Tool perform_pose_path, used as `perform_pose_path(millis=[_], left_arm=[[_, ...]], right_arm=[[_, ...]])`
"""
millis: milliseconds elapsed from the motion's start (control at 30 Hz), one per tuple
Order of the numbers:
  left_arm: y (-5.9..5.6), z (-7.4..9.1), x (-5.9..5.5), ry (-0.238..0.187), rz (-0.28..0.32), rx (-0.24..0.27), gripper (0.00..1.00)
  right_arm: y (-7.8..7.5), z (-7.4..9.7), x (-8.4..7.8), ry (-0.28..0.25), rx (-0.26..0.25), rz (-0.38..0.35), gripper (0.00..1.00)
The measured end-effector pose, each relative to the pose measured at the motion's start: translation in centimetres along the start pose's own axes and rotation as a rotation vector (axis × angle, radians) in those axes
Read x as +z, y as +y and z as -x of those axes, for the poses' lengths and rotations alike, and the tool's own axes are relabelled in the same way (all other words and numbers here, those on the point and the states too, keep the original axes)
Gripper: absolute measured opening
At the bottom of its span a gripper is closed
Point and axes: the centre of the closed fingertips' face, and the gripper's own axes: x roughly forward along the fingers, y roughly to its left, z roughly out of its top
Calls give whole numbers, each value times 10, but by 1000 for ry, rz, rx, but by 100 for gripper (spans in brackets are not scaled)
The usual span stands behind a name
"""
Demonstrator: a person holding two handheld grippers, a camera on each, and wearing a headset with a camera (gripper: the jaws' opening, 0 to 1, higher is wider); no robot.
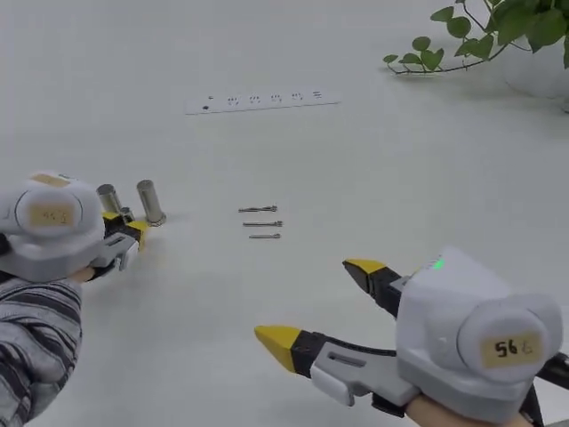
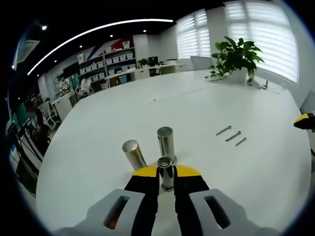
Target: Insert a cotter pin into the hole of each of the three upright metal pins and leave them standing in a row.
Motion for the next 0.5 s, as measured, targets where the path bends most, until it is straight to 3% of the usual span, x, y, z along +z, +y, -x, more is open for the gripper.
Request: perform_pose_path(millis=[200, 300, 500], left_arm=[[-2, 1, 1, 1, 10, -23, 6], [-4, 3, 1, 7, -13, -25, 5], [-16, 11, 0, 14, -16, -59, 5]], right_arm=[[0, 0, -1, 4, -3, 2, 70], [-1, 0, 0, 4, -6, 5, 70], [0, 0, 0, 6, -5, 8, 70]])
